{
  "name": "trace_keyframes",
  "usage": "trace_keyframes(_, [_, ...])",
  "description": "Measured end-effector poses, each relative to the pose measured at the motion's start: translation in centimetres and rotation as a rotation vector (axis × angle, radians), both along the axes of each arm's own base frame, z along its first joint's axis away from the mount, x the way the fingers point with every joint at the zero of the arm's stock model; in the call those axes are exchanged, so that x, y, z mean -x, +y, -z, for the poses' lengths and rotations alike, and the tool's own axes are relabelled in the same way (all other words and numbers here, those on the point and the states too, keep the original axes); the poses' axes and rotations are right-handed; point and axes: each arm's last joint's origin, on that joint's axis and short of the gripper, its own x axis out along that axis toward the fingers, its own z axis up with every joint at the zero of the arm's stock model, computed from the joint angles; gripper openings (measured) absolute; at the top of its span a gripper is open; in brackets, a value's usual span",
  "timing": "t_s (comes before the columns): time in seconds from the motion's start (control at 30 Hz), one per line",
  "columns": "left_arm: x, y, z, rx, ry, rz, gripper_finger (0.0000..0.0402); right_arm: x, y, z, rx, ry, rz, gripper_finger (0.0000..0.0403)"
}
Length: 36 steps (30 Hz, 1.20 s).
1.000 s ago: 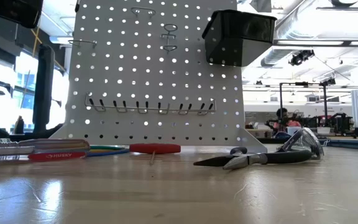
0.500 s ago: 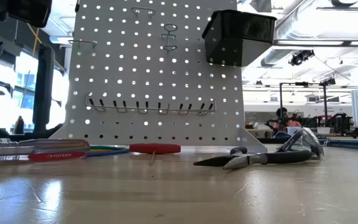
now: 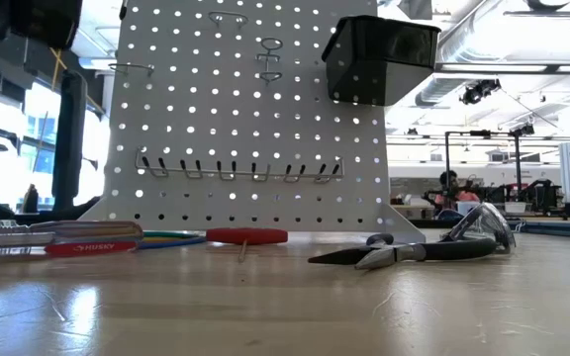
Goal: Hang tools onto peg board
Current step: Hang the red screwdriver on the peg board
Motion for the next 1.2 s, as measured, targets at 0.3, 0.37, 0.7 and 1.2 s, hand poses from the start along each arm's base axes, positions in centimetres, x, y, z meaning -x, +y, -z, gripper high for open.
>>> trace_keyframes(0.3, [-2.6,-0.5,4.1,0.039,0.097,0.002,0.0268,-0.3,-0.4,0.0,0.001,-0.001,0.016,0.0000])
trace_keyframes(0.37, [-3.3,-0.5,4.8,0.045,0.085,0.001,0.0268,-0.3,-0.4,0.0,0.001,-0.001,0.016,0.0000])
trace_keyframes(0.7, [-4.6,0.9,6.1,0.038,0.130,-0.056,0.0257,-0.3,-0.5,0.0,-0.002,-0.001,0.024,0.0000])
trace_keyframes(1.2, [-4.2,0.2,5.3,0.078,0.138,0.017,0.0056,-0.4,-0.6,0.0,0.005,-0.004,0.027,0.0000])
